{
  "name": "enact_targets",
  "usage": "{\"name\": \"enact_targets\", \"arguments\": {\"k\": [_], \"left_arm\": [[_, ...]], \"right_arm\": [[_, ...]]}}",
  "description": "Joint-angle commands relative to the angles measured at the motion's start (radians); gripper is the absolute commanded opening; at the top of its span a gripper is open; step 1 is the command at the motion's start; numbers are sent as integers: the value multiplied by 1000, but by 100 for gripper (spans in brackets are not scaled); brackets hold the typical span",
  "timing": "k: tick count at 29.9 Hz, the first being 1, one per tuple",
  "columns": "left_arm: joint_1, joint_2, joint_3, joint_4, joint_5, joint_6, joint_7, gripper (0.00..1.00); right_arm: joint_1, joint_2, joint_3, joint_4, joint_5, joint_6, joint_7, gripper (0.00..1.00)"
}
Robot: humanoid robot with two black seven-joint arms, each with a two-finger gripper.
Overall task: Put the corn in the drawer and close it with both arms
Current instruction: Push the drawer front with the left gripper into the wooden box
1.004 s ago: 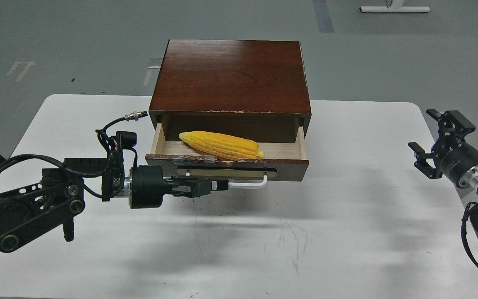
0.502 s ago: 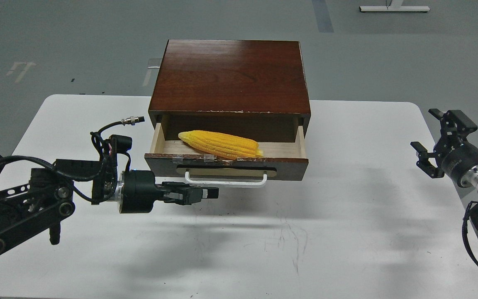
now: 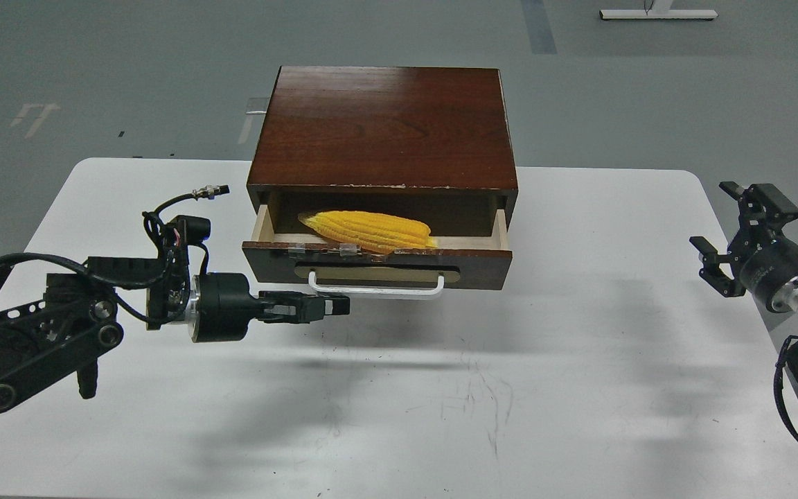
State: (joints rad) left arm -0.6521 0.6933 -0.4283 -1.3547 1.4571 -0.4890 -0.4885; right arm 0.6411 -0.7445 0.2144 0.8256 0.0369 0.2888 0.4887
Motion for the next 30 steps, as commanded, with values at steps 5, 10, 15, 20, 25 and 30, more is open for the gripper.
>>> {"name": "enact_targets", "arguments": {"k": [5, 10, 15, 20, 25, 30], "left_arm": [[-24, -66, 3, 64, 2, 0, 0, 0], [-43, -92, 5, 95, 2, 0, 0, 0], [-58, -110, 5, 124, 2, 0, 0, 0], [-75, -124, 5, 149, 2, 0, 0, 0], [-86, -127, 3, 166, 0, 0, 0, 0], [-98, -149, 3, 196, -1, 0, 0, 0]], "right_arm": [[-1, 5, 0, -5, 0, 1, 0, 100], [-4, 5, -1, -14, 0, 3, 0, 100], [-4, 4, -1, -19, 0, 6, 0, 100], [-4, 2, -1, -19, 0, 7, 0, 100], [-6, 4, -1, -19, -3, 7, 0, 100], [-6, 4, -1, -19, -17, 7, 0, 100]]}}
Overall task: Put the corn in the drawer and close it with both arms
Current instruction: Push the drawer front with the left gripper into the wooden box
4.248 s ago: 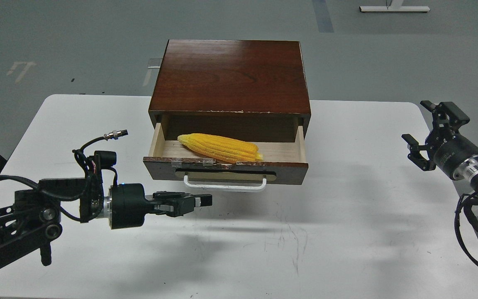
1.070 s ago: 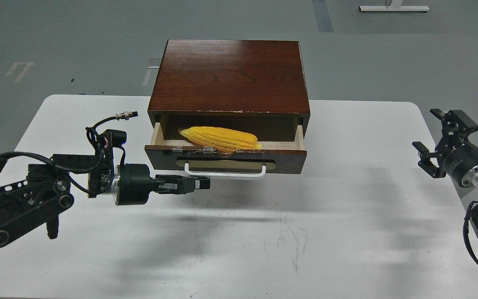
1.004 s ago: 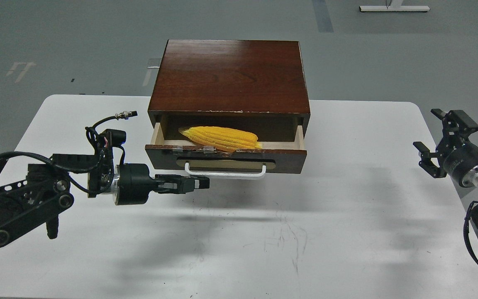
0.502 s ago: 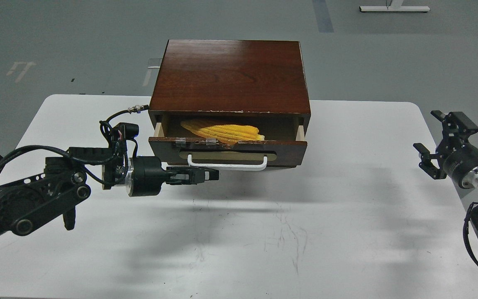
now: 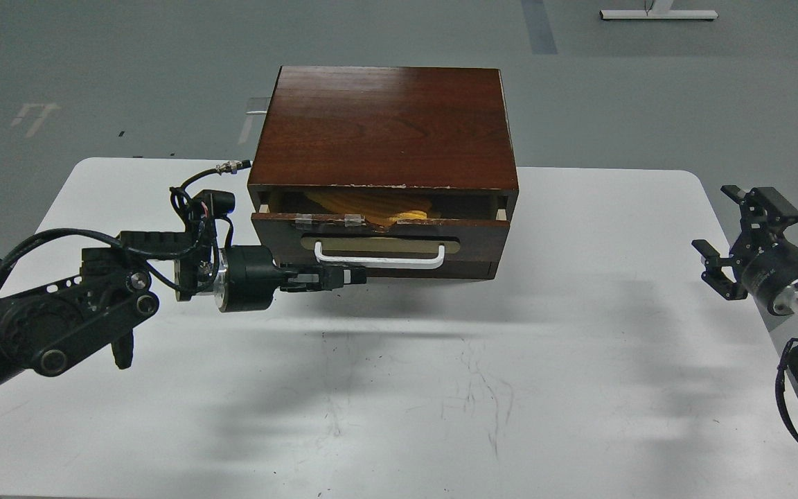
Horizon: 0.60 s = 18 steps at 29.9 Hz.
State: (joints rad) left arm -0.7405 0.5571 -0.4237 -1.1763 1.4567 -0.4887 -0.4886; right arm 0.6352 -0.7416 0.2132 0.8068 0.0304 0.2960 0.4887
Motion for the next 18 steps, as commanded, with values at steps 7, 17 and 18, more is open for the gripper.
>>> {"name": "enact_targets", "arguments": {"k": [7, 17, 18], "left_arm": [[-19, -51, -1, 73, -1, 0, 0, 0], [-60, -71, -9, 124, -2, 0, 0, 0], [-60, -71, -9, 124, -2, 0, 0, 0]], "right_arm": [[0, 2, 0, 0, -10, 0, 0, 100], [1, 1, 0, 0, -10, 0, 0, 100], [1, 1, 0, 0, -10, 0, 0, 100]]}}
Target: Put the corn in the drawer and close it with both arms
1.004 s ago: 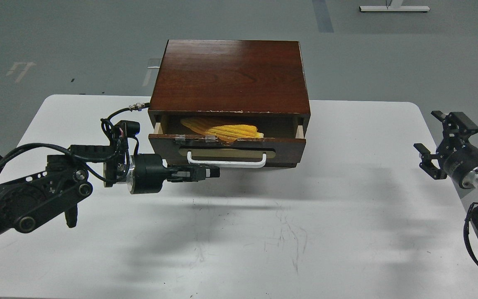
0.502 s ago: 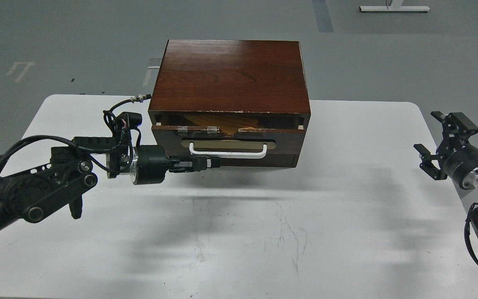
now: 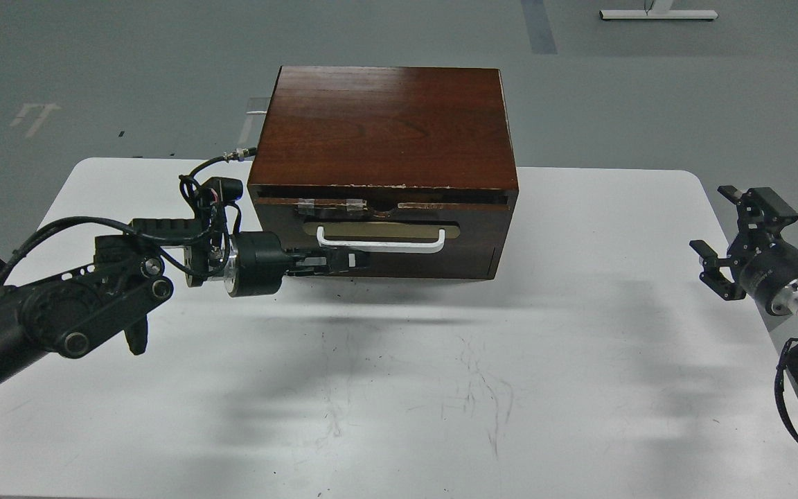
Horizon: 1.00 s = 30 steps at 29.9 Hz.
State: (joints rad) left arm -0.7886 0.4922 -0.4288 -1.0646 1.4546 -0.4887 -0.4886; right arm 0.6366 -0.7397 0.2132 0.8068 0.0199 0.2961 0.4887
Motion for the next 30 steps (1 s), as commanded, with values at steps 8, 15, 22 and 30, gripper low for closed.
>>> {"name": "enact_targets", "arguments": {"k": [8, 15, 22, 30], "left_arm": [[-20, -30, 4, 44, -2, 0, 0, 0], [-26, -55, 4, 67, 0, 0, 0, 0], [-21, -58, 7, 57, 4, 0, 0, 0], [-17, -55, 7, 49, 0, 0, 0, 0]], "right_arm": [[3, -1, 2, 2, 0, 0, 0, 100], [3, -6, 2, 2, 0, 3, 0, 100], [-2, -9, 0, 2, 0, 3, 0, 100], [-2, -9, 2, 5, 0, 3, 0, 100]]}}
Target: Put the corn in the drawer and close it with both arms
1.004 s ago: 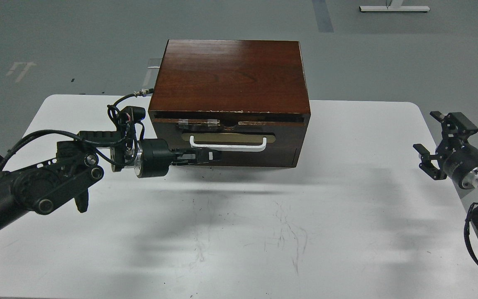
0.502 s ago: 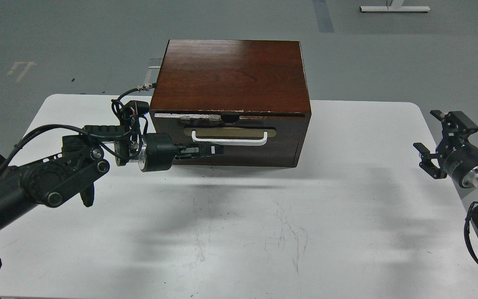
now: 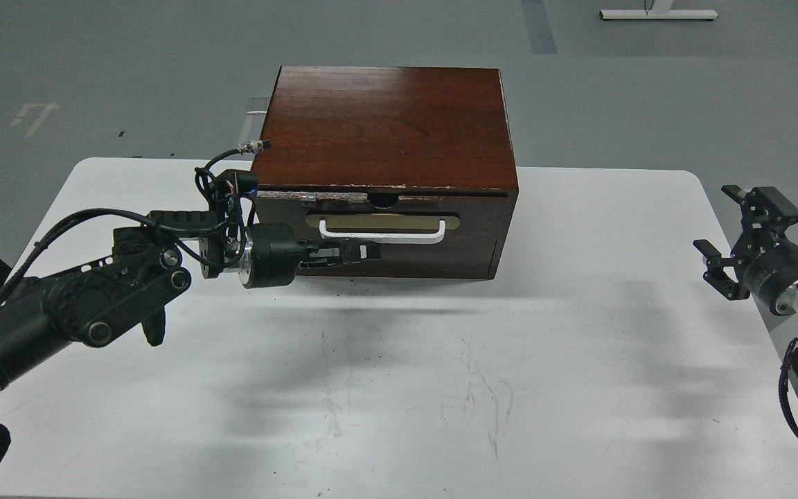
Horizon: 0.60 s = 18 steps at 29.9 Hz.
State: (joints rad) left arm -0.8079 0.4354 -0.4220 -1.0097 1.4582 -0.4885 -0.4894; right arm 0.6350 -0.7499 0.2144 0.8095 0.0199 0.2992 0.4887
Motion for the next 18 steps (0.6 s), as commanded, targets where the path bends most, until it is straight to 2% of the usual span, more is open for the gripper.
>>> {"name": "enact_targets", "arguments": {"k": [1, 18], "left_arm": [[4, 3, 0, -6, -4, 0, 1, 0], [-7, 2, -1, -3, -6, 0, 1, 0]], "right_arm": [[0, 1, -1, 4, 0, 0, 0, 100], [2, -2, 0, 4, 0, 0, 0, 100]]}}
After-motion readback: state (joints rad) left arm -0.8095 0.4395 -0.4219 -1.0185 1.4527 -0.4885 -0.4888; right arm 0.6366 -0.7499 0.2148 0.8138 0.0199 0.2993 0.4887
